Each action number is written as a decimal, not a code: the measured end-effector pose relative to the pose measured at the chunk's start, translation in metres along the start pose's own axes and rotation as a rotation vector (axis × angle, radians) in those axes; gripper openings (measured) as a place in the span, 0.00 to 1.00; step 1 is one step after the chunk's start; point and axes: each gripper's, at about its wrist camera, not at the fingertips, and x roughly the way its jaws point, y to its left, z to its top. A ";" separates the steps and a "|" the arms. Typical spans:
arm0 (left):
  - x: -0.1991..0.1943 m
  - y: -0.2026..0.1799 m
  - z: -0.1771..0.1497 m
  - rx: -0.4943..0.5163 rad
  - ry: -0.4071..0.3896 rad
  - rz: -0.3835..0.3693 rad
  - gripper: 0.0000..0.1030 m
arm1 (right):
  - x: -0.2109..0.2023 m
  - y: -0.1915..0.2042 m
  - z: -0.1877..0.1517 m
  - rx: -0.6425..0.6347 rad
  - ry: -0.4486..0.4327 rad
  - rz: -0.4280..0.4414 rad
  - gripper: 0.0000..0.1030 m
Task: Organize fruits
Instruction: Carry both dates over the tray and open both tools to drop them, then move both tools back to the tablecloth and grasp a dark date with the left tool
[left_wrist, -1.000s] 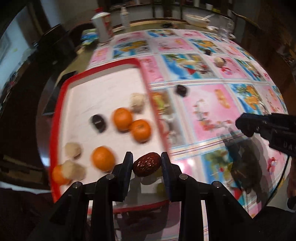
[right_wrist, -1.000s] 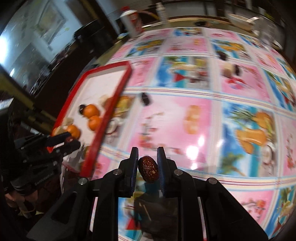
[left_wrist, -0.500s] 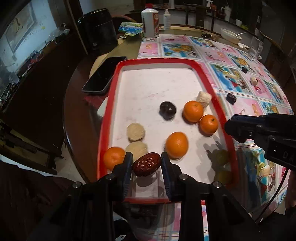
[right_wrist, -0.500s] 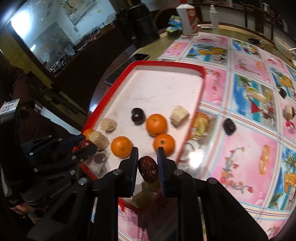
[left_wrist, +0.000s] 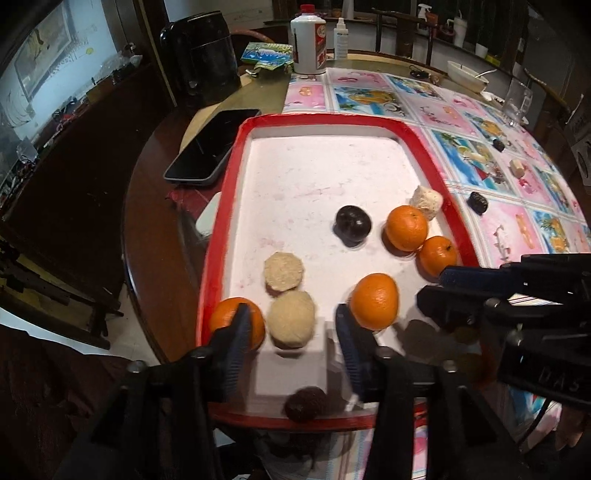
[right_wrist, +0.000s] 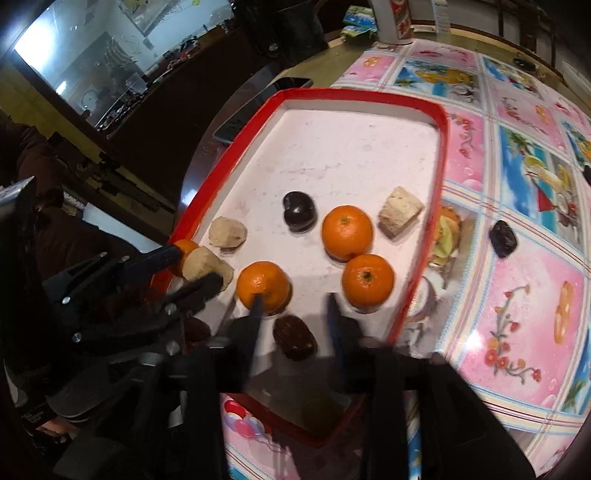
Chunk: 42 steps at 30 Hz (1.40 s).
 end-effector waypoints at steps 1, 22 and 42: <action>-0.001 -0.002 -0.001 0.006 -0.004 0.017 0.60 | -0.002 -0.001 -0.001 0.005 -0.009 -0.001 0.54; -0.009 -0.064 0.032 0.079 -0.037 -0.034 0.67 | -0.069 -0.119 -0.051 0.278 -0.130 -0.129 0.53; 0.052 -0.166 0.101 0.065 0.023 -0.075 0.65 | -0.111 -0.219 -0.086 0.423 -0.178 -0.129 0.53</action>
